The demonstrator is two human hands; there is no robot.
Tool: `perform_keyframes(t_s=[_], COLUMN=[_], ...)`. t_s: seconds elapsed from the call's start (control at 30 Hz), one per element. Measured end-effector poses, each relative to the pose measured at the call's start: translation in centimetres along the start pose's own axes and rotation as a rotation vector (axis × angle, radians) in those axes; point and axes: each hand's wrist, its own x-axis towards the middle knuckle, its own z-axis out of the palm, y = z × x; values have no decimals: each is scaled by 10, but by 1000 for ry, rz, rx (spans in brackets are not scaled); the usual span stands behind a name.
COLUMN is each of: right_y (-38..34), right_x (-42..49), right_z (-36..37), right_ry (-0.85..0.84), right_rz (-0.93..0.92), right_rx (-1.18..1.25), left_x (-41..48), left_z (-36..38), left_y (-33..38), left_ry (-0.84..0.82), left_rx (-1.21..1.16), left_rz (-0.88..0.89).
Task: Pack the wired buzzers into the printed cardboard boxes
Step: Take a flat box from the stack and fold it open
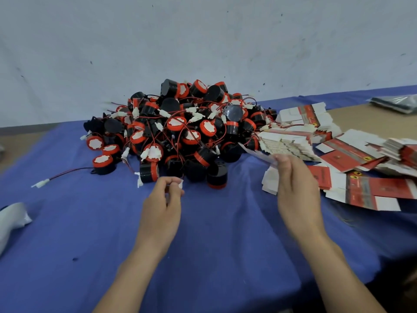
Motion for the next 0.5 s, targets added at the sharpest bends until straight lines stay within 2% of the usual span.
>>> perform_keyframes(t_s=[0.07, 0.2, 0.33, 0.4, 0.5], right_y=[-12, -22, -28, -34, -39], right_x=[4, 5, -6, -11, -19], right_z=[0, 4, 17, 25, 36], right_ry=[94, 104, -134, -227, -235], right_rz=[76, 326, 536, 563, 516], right_rx=[340, 702, 765, 764, 719], left_x=[-3, -14, -26, -28, -26], left_z=[1, 5, 7, 5, 1], left_y=[7, 22, 31, 32, 30], left_ry=[43, 34, -87, -150, -176], left_rx=[-37, -96, -196, -256, -272], left_rz=[56, 145, 191, 182, 148])
